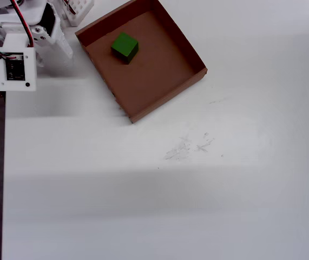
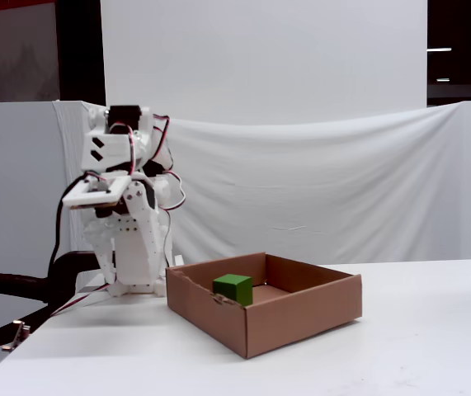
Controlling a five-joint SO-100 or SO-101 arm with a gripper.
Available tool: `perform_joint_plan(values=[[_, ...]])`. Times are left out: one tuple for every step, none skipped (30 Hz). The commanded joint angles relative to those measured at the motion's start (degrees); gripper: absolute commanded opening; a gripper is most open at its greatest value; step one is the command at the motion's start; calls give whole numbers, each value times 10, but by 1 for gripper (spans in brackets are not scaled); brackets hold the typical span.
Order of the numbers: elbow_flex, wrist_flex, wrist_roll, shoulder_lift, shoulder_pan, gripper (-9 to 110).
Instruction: Grasp a green cube and put it in a box.
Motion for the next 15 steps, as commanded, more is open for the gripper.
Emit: perform_joint_plan(values=[[32, 8, 12, 40, 5, 23], [42, 4, 24, 47, 7, 23], [53, 1, 24, 52, 9, 23], [64, -6, 25, 53, 11, 23], [76, -14, 25, 53, 11, 23], [92, -25, 25, 54, 11, 23], [107, -35, 25, 57, 11, 23], [107, -32, 25, 58, 18, 23], [107, -32, 25, 60, 22, 23], [107, -26, 30, 64, 22, 23], [107, -25, 36, 68, 23, 23], [107, -24, 46, 72, 24, 23], [107, -22, 62, 78, 24, 23], [107, -22, 81, 81, 22, 23], [107, -24, 95, 81, 20, 23]])
